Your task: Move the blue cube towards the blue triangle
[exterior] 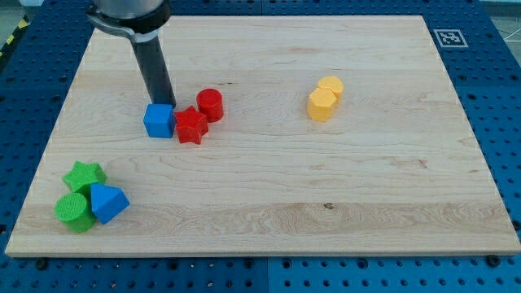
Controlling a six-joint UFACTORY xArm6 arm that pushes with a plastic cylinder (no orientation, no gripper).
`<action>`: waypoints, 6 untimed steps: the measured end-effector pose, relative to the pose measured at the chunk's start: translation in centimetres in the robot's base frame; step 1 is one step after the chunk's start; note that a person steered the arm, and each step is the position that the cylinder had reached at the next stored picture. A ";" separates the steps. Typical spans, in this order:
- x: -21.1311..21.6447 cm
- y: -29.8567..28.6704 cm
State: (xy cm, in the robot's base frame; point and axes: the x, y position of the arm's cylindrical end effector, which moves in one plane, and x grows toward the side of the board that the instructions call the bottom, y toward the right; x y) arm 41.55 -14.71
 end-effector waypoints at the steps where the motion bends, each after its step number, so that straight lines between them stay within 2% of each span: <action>1: 1.8 0.0; 3: 6.6 0.3; 6: 8.1 2.9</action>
